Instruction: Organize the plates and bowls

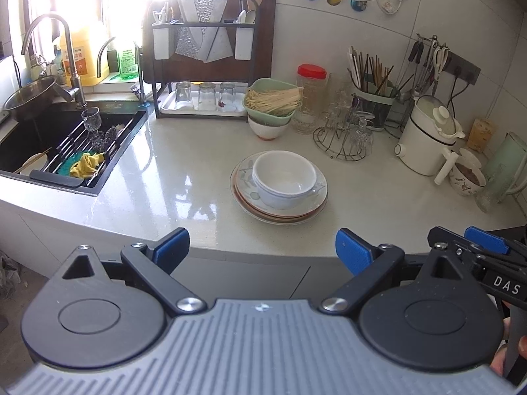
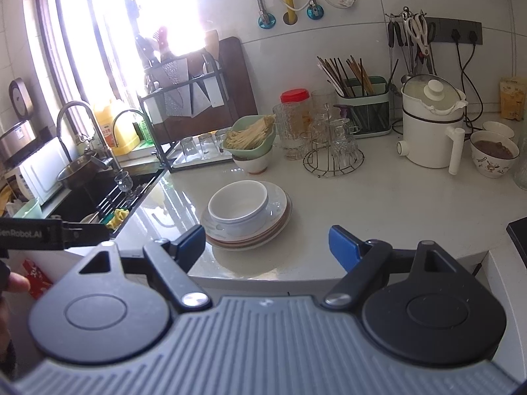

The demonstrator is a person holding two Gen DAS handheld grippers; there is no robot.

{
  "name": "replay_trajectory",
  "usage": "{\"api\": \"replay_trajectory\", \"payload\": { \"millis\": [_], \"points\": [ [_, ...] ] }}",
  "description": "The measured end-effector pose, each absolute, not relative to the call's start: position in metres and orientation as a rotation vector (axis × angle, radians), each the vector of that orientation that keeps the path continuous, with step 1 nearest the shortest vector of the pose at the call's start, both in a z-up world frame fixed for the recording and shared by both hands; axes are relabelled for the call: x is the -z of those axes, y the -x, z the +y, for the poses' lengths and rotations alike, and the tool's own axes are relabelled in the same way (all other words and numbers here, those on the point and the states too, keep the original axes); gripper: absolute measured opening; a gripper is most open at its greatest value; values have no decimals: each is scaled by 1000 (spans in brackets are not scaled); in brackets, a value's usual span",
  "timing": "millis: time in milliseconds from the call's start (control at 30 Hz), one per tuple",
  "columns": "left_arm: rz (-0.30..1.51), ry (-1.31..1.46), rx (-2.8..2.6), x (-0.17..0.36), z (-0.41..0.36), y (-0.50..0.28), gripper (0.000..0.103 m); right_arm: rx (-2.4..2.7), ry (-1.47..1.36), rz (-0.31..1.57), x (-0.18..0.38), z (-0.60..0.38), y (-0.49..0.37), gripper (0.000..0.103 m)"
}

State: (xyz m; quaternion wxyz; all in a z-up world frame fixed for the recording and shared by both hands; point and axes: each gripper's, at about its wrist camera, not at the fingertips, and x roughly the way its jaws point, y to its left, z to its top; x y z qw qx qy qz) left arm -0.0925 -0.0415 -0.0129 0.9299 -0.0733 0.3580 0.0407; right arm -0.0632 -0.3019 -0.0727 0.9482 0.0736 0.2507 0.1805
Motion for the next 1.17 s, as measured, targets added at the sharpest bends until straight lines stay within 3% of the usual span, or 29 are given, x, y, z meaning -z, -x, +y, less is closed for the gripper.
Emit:
{"api": "replay_trajectory", "payload": {
  "millis": [1167],
  "points": [
    [719,128,-80,20,-56,102,97,-380,-161,497,75,-309,73,83]
  ]
}}
